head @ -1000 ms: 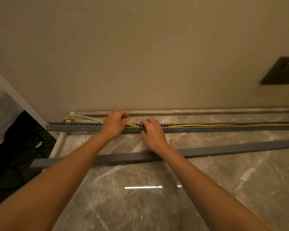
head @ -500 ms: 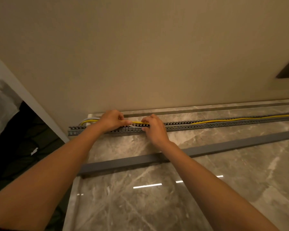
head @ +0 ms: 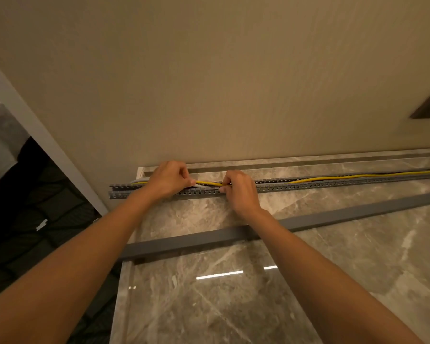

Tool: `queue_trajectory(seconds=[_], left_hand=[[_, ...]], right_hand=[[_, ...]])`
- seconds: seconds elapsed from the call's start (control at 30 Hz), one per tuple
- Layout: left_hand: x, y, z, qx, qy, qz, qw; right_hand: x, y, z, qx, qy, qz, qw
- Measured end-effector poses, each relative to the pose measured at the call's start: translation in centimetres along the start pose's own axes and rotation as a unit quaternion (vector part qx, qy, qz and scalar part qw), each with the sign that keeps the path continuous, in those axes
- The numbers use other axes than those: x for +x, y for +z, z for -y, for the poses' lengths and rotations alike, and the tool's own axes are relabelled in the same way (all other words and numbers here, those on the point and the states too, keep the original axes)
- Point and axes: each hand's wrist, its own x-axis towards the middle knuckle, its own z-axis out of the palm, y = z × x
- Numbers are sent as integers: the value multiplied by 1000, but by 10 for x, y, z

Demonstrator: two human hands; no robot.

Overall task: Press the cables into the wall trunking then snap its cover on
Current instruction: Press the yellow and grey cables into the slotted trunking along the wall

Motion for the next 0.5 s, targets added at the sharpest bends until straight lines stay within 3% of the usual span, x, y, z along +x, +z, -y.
queue_trajectory(seconds=[0.27,0.5], left_hand=[[-3,14,-14,134,72,-15,988],[-2,6,-4,-31,11,-14,999]], right_hand=[[2,1,-8,-72,-41,43,996],[-1,2,4,-76,-22,15,997]])
